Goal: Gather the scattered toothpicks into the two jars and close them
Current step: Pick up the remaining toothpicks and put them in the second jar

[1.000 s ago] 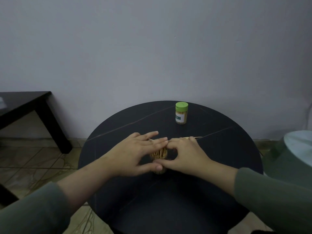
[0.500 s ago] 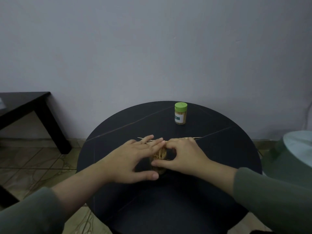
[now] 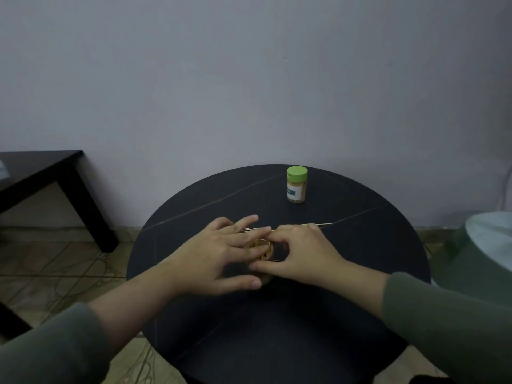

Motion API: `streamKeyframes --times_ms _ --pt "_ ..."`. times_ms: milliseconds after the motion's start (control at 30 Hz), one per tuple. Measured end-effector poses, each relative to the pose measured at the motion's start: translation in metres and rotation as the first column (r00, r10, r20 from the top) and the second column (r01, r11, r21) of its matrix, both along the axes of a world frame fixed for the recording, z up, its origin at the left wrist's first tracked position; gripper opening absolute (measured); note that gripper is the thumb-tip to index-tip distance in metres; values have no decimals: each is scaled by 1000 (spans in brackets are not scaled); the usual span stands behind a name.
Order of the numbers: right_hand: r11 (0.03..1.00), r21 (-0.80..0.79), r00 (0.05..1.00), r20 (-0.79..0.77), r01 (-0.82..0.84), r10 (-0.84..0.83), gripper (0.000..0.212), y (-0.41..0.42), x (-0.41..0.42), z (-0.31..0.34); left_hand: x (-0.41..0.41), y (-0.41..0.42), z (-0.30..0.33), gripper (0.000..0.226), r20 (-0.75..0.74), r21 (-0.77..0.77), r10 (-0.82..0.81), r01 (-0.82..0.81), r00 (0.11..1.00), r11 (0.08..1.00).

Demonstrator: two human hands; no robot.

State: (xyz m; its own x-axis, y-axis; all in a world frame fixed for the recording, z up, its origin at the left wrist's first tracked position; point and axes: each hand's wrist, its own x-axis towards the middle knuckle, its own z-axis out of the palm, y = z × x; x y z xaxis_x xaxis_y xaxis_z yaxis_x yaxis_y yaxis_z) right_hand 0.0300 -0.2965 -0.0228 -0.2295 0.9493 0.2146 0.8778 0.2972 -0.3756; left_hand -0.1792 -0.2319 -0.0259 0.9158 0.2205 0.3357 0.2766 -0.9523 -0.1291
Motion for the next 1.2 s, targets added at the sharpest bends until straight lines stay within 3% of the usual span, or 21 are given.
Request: streamKeyframes --times_ms 100,167,300,400,500,700,800,900,1067,1200 --pt "999 31 998 51 -22 21 57 1 1 0 -1 0 0 48 87 -60 -7 13 996 998" --pt "997 33 994 93 -69 66 62 1 2 2 -2 0 -2 48 196 -190 50 -12 979 982" --pt "978 -127 951 240 -167 194 70 5 17 8 -2 12 -10 49 295 -330 370 -269 881 905" --pt "982 -128 906 385 -135 175 49 12 28 5 -2 22 -18 53 64 -326 594 -546 802 772" --pt "996 -76 919 385 -56 81 31 18 29 -3 -1 27 -28 65 -133 -342 654 -654 745 675" --pt "991 -130 952 302 -13 53 22 27 10 -9 13 39 -28 55 -119 -410 685 -664 719 625" --pt "979 -206 958 280 6 53 16 32 4 -10 18 45 -28 34 -88 -539 716 -638 693 551" --pt "955 -291 943 330 61 41 13 40 7 -5 20 54 -30 13 -80 -560 728 -635 680 532" --pt "930 -295 893 444 221 -71 11 56 34 1 23 66 -31 13 -73 -658 665 -537 743 528" --pt "917 -265 893 416 298 -170 14 65 61 0 33 66 -34 10 -30 -678 656 -497 754 541"
